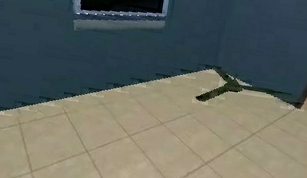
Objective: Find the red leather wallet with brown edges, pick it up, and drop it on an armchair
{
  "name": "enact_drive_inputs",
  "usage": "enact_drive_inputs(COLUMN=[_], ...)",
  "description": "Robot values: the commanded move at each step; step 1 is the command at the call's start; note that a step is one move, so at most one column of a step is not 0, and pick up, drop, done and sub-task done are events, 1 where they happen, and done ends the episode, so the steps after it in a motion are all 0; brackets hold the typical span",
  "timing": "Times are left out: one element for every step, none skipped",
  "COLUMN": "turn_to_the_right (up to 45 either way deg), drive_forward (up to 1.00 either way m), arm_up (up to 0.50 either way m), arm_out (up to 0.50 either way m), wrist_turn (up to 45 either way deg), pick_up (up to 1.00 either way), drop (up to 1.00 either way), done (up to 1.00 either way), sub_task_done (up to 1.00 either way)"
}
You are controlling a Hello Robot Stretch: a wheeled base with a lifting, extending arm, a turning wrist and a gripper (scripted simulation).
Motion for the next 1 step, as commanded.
enact_drive_inputs(turn_to_the_right=[45.0], drive_forward=[0.00], arm_up=[0.00], arm_out=[0.00], wrist_turn=[0.0], pick_up=[0.00], drop=[0.00], done=[0.00], sub_task_done=[0.00])
